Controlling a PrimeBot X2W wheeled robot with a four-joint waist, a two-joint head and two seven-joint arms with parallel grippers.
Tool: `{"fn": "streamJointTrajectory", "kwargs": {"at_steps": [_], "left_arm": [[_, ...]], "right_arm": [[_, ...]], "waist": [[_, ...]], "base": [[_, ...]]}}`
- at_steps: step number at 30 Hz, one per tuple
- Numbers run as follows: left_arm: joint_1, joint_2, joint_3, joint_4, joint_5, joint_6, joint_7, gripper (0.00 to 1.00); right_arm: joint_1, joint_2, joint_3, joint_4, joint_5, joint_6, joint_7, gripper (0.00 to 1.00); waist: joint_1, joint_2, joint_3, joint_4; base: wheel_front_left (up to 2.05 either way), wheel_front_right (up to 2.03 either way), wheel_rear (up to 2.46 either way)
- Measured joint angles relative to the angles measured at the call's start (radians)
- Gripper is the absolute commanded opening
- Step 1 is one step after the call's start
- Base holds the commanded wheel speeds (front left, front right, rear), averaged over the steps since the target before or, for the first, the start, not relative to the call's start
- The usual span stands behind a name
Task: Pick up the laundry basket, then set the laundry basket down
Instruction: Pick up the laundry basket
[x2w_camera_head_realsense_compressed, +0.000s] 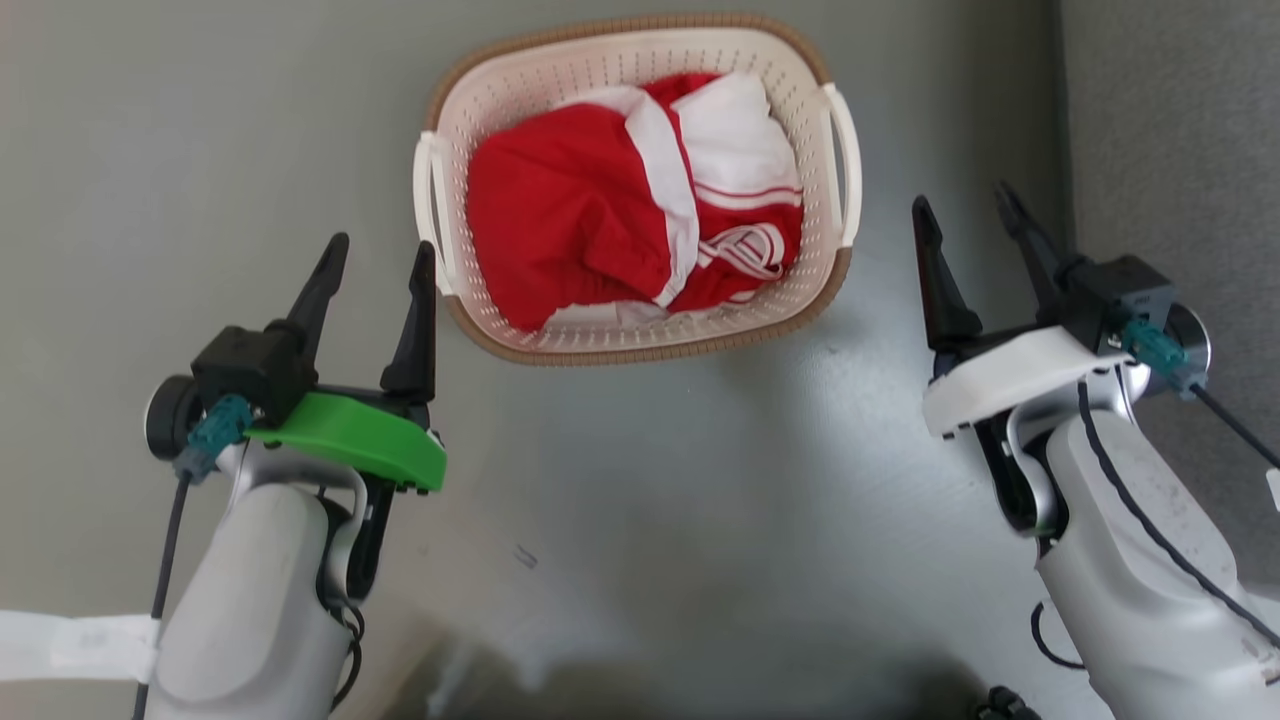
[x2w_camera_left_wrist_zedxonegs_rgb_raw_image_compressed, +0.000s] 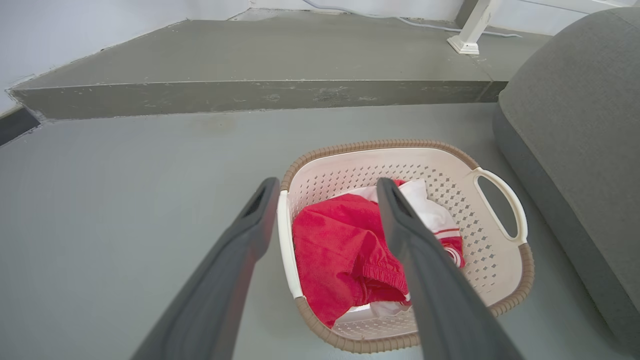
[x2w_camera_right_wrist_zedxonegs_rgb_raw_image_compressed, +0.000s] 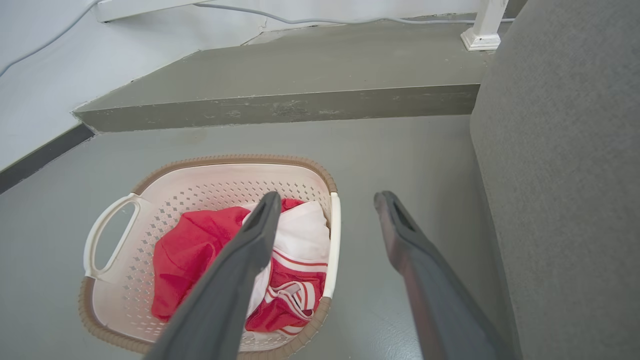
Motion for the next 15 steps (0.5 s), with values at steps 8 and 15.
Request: {"fn": "streamJointTrajectory", "kwargs": {"at_steps": [8,15], "left_arm": [[-0.065,0.0,0.0,0.037,0.002,-0.021,0.0,1.0],[-0.157,-0.001,-0.006,0.104,0.003,-0.04,0.0,1.0]], "right_arm": [[-0.068,0.015,0.0,0.022,0.0,0.0,0.0,1.0],[-0.147,0.027,0.009,0.077,0.0,0.009,0.0,1.0]], "waist": [[0.0,0.0,0.074,-0.001],[0.0,0.0,0.145,-0.003]], "base": [[0.0,0.0,0.0],[0.0,0.0,0.0]]}}
